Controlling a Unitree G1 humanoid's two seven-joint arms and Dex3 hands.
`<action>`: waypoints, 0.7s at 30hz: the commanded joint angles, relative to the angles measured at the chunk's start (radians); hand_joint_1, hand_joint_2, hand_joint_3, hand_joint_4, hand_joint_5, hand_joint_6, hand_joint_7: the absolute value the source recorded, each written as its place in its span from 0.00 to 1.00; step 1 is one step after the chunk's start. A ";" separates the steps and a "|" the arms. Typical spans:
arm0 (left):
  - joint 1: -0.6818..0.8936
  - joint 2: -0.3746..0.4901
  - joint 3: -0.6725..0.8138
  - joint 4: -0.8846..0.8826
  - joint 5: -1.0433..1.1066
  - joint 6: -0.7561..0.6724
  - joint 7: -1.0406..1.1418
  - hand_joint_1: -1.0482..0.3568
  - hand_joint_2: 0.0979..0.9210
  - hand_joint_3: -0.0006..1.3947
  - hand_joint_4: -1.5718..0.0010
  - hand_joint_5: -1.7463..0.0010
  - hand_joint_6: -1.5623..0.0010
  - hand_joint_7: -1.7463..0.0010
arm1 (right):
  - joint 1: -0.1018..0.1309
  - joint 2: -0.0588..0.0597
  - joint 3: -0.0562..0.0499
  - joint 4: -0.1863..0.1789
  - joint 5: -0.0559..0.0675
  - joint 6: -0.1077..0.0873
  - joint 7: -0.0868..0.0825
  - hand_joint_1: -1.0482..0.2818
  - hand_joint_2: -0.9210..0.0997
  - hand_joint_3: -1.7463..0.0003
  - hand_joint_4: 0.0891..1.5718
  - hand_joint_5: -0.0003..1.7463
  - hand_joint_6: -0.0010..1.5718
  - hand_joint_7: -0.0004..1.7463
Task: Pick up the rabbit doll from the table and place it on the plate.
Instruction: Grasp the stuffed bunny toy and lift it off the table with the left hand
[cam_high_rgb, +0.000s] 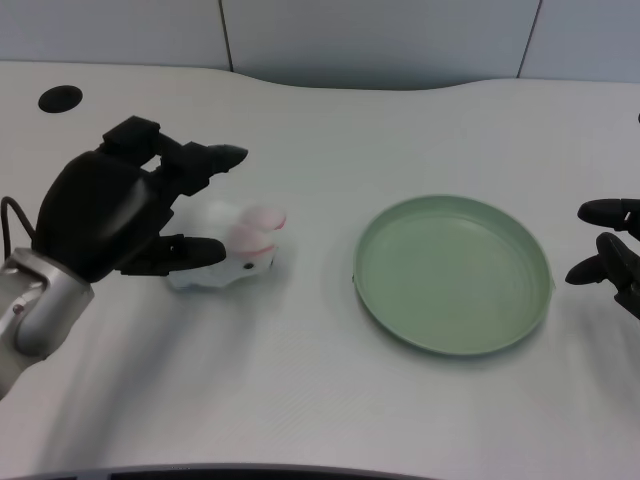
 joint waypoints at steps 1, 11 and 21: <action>-0.013 0.035 -0.003 -0.025 -0.025 -0.001 -0.067 0.12 1.00 0.18 0.97 0.53 0.81 0.96 | 0.011 -0.003 -0.004 -0.003 0.005 -0.003 0.000 0.59 0.00 0.69 0.18 0.89 0.21 0.60; -0.289 -0.014 -0.166 0.265 0.095 0.197 -0.341 0.01 1.00 0.14 1.00 0.92 0.94 1.00 | 0.026 0.004 -0.001 -0.023 0.004 0.000 -0.007 0.58 0.00 0.70 0.17 0.88 0.21 0.60; -0.489 -0.181 -0.304 0.639 0.117 0.315 -0.370 0.00 1.00 0.08 1.00 0.97 0.96 1.00 | 0.083 0.012 0.002 -0.114 0.008 0.025 -0.011 0.59 0.00 0.70 0.17 0.89 0.21 0.60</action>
